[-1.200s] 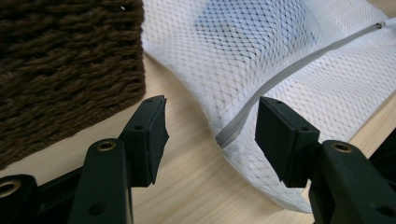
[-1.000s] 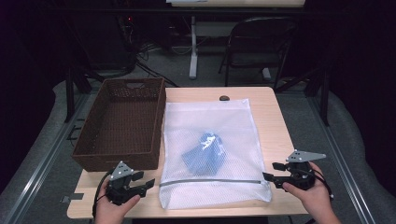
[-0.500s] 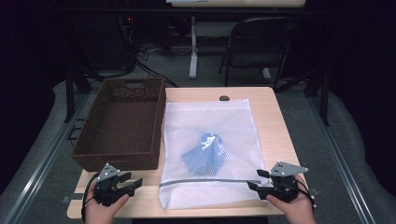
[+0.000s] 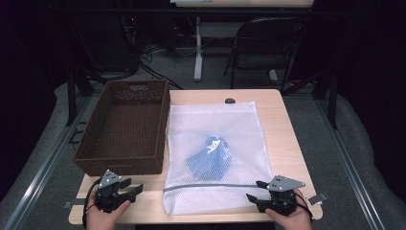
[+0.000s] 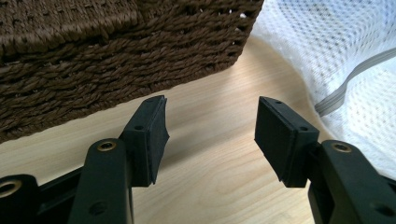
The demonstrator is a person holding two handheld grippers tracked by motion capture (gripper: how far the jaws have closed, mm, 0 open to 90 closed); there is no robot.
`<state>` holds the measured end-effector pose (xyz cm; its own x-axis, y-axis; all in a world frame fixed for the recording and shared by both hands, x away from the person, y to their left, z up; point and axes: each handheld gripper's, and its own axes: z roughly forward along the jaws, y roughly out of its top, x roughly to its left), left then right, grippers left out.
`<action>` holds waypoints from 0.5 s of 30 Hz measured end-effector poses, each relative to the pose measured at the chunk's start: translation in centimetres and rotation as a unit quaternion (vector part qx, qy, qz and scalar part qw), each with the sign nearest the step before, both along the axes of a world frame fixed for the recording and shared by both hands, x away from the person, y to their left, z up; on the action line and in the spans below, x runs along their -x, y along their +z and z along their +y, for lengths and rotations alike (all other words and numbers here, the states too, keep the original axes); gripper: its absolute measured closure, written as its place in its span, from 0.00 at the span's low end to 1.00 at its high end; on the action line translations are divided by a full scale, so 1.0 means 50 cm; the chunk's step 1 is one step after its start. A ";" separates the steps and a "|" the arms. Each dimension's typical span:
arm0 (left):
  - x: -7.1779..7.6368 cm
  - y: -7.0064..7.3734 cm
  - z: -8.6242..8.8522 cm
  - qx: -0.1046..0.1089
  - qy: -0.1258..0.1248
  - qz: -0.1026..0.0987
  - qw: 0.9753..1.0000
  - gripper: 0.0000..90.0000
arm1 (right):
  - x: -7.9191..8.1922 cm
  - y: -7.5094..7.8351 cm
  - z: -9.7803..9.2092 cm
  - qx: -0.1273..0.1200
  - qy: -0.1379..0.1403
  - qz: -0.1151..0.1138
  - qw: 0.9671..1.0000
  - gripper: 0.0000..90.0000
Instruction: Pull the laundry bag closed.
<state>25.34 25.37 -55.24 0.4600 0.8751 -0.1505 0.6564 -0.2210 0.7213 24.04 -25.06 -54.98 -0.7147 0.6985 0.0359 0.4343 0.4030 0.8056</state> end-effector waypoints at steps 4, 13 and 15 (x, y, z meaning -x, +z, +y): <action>0.000 -0.005 -0.001 -0.001 -0.003 -0.002 1.000 0.48 | 0.001 -0.006 0.000 -0.004 -0.004 -0.005 1.000 0.44; -0.003 -0.016 -0.001 -0.003 -0.009 0.008 1.000 0.49 | -0.003 -0.027 0.000 -0.020 -0.001 0.008 1.000 0.44; -0.003 -0.019 -0.003 0.001 -0.008 0.009 1.000 0.48 | -0.006 -0.033 0.004 -0.019 0.002 0.012 1.000 0.44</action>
<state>25.49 25.22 -56.21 0.4709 0.8674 -0.1606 0.6661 -0.2303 0.7094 24.37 -24.85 -56.65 -0.7155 0.6940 0.0797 0.4524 0.3733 0.8099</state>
